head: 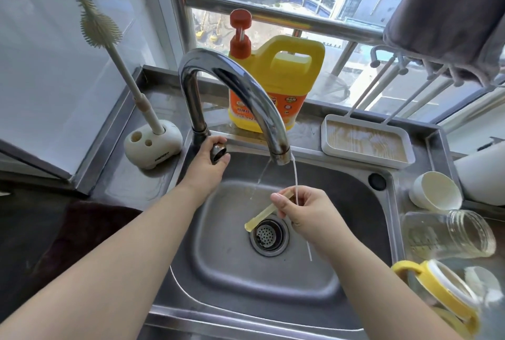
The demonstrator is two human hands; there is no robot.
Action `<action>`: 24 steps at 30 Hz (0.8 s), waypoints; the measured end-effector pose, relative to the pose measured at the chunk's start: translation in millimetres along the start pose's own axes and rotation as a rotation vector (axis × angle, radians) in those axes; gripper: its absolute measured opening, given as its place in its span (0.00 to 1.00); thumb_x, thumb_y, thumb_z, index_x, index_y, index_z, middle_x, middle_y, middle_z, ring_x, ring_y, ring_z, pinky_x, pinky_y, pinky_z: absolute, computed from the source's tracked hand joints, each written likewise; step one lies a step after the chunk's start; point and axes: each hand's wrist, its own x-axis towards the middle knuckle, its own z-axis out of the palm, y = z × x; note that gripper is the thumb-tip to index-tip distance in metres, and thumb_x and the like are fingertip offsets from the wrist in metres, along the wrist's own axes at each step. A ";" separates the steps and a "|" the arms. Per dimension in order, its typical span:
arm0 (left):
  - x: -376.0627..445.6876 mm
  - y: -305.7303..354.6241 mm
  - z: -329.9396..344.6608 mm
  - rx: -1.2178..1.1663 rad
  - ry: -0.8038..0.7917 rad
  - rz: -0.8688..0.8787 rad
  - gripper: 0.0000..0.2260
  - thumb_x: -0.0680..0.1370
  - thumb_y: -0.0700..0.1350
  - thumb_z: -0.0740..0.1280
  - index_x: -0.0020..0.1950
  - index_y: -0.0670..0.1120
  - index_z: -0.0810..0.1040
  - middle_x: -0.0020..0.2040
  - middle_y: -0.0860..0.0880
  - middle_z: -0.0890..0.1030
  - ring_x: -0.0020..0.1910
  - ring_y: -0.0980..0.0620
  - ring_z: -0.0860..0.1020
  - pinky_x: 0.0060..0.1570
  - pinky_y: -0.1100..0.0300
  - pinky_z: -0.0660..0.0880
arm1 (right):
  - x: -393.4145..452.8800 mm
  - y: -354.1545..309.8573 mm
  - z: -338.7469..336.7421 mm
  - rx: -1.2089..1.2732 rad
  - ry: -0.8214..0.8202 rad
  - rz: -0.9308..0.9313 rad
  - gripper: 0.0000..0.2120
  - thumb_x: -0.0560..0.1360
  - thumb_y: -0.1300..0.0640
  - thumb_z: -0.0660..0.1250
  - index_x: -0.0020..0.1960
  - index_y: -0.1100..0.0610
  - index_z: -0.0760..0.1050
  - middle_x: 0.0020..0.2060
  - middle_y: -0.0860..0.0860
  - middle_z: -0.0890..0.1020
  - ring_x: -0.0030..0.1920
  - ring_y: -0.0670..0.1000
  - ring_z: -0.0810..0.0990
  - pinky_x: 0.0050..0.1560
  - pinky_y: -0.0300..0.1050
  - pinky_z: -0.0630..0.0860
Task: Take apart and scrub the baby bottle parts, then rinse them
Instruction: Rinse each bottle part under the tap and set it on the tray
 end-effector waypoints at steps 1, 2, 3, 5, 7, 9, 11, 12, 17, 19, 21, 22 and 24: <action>1.7 -1.3 -0.1 -0.006 -0.002 0.001 0.18 0.78 0.44 0.65 0.44 0.70 0.69 0.49 0.52 0.75 0.49 0.46 0.77 0.58 0.41 0.75 | 1.3 0.4 0.1 0.002 0.000 0.002 0.08 0.74 0.56 0.70 0.41 0.61 0.79 0.29 0.52 0.78 0.20 0.39 0.68 0.25 0.29 0.63; 2.5 -1.8 -0.2 -0.014 -0.004 0.006 0.18 0.78 0.43 0.66 0.44 0.70 0.70 0.48 0.53 0.75 0.48 0.46 0.77 0.57 0.41 0.75 | 2.5 0.5 0.1 0.004 -0.002 0.005 0.08 0.74 0.56 0.70 0.41 0.61 0.79 0.29 0.52 0.78 0.20 0.39 0.68 0.25 0.29 0.64; 2.5 -1.5 -0.2 -0.023 -0.001 0.017 0.19 0.77 0.42 0.66 0.43 0.69 0.70 0.47 0.53 0.74 0.48 0.46 0.77 0.57 0.41 0.75 | 3.8 0.6 0.1 0.007 -0.004 0.007 0.08 0.74 0.56 0.70 0.40 0.60 0.79 0.29 0.52 0.79 0.21 0.40 0.69 0.25 0.29 0.64; 3.4 -2.2 -0.3 -0.046 0.012 0.051 0.20 0.77 0.40 0.67 0.42 0.68 0.71 0.46 0.55 0.74 0.48 0.46 0.77 0.58 0.42 0.75 | 6.4 0.9 0.6 0.008 -0.009 0.009 0.08 0.74 0.55 0.70 0.39 0.57 0.78 0.29 0.52 0.79 0.21 0.40 0.68 0.25 0.30 0.64; 4.8 -3.3 -1.0 -0.060 0.021 0.061 0.20 0.76 0.39 0.68 0.42 0.67 0.73 0.45 0.56 0.74 0.50 0.45 0.77 0.58 0.43 0.75 | 9.0 0.9 1.3 0.003 -0.012 0.011 0.08 0.74 0.54 0.70 0.38 0.56 0.78 0.28 0.52 0.79 0.22 0.40 0.68 0.25 0.32 0.64; 5.7 -4.5 0.1 -0.075 0.041 0.067 0.19 0.75 0.38 0.68 0.43 0.65 0.74 0.45 0.56 0.74 0.49 0.46 0.77 0.58 0.43 0.75 | 11.4 0.5 2.6 -0.003 -0.012 0.014 0.08 0.74 0.54 0.70 0.37 0.55 0.78 0.29 0.52 0.79 0.22 0.41 0.68 0.25 0.33 0.64; 5.7 -4.5 3.3 -0.111 0.068 0.069 0.18 0.75 0.36 0.67 0.44 0.61 0.74 0.44 0.55 0.75 0.43 0.51 0.77 0.55 0.42 0.76 | 13.1 -0.1 3.8 -0.006 -0.011 0.015 0.08 0.73 0.53 0.70 0.37 0.55 0.78 0.29 0.52 0.79 0.21 0.42 0.67 0.25 0.34 0.64; 5.6 -4.5 5.2 -0.130 0.075 0.074 0.17 0.75 0.35 0.66 0.44 0.59 0.74 0.44 0.54 0.75 0.40 0.54 0.76 0.54 0.42 0.77 | 13.8 -0.5 4.1 -0.006 -0.012 0.012 0.08 0.73 0.53 0.70 0.37 0.55 0.78 0.29 0.52 0.79 0.21 0.42 0.67 0.25 0.34 0.63; 6.3 -4.5 10.3 -0.165 0.092 0.065 0.14 0.76 0.33 0.65 0.46 0.54 0.73 0.42 0.54 0.75 0.30 0.65 0.73 0.48 0.45 0.77 | 16.9 -1.4 5.2 -0.024 -0.018 0.002 0.09 0.73 0.52 0.71 0.37 0.56 0.78 0.28 0.51 0.78 0.22 0.42 0.66 0.26 0.34 0.64; 6.4 -3.9 11.6 -0.166 0.102 0.054 0.13 0.76 0.33 0.65 0.46 0.53 0.73 0.42 0.54 0.74 0.28 0.66 0.73 0.48 0.46 0.77 | 17.4 -1.6 5.7 -0.018 -0.016 0.008 0.09 0.73 0.53 0.71 0.36 0.55 0.77 0.27 0.50 0.78 0.22 0.42 0.66 0.26 0.35 0.64; 6.2 -2.8 12.3 -0.165 0.110 0.040 0.14 0.76 0.33 0.64 0.45 0.54 0.73 0.42 0.53 0.74 0.28 0.65 0.73 0.48 0.47 0.77 | 16.9 -2.4 6.2 -0.020 -0.017 0.010 0.10 0.73 0.53 0.71 0.35 0.54 0.77 0.27 0.50 0.78 0.22 0.42 0.66 0.26 0.35 0.64; 6.2 -2.0 12.1 -0.166 0.111 0.033 0.14 0.76 0.33 0.64 0.44 0.55 0.73 0.42 0.53 0.73 0.27 0.65 0.73 0.48 0.47 0.77 | 16.5 -2.8 6.3 -0.023 -0.016 0.009 0.09 0.73 0.53 0.71 0.35 0.54 0.77 0.27 0.50 0.77 0.21 0.42 0.66 0.26 0.35 0.64; 6.3 0.2 11.8 -0.163 0.109 0.027 0.15 0.76 0.33 0.64 0.44 0.55 0.73 0.43 0.52 0.73 0.28 0.64 0.74 0.47 0.48 0.77 | 16.8 -2.8 6.5 -0.033 -0.013 0.009 0.09 0.73 0.53 0.71 0.36 0.54 0.77 0.27 0.50 0.78 0.22 0.42 0.66 0.27 0.35 0.64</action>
